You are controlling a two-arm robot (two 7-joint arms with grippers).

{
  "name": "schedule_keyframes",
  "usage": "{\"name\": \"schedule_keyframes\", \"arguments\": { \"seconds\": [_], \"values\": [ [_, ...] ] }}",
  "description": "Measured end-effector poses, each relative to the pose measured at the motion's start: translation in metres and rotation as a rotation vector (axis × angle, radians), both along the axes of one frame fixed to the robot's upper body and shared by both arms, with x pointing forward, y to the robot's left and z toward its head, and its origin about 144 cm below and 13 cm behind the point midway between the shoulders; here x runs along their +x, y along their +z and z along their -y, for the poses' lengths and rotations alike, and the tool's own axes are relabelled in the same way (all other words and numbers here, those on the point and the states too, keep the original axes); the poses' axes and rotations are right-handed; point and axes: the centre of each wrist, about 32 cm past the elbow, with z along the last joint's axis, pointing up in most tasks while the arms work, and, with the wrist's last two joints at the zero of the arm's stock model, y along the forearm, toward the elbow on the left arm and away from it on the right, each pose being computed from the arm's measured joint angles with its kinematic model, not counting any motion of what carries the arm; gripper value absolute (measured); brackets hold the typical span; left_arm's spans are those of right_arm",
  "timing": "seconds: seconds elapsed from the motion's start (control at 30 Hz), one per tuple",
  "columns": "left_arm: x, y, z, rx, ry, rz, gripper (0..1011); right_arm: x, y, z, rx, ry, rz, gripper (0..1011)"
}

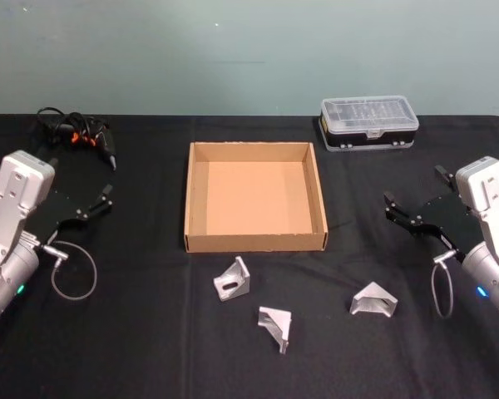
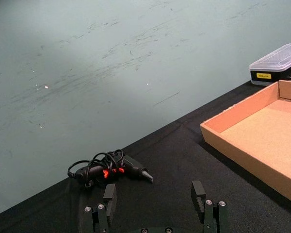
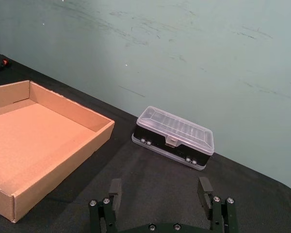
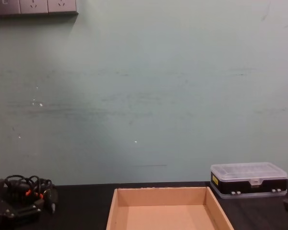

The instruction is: Use one hand to pick up the angle iron from the table and place it into the box.

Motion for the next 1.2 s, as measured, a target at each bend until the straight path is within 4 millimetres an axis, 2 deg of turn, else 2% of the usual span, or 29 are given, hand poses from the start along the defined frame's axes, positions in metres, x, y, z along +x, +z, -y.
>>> {"name": "schedule_keyframes", "arguments": {
  "seconds": [1.2],
  "values": [
    [0.0, 0.0, 0.0, 0.0, 0.0, 0.0, 1011, 0.0, 0.0, 0.0, 0.0, 0.0, 0.0, 1000]
  ]
}}
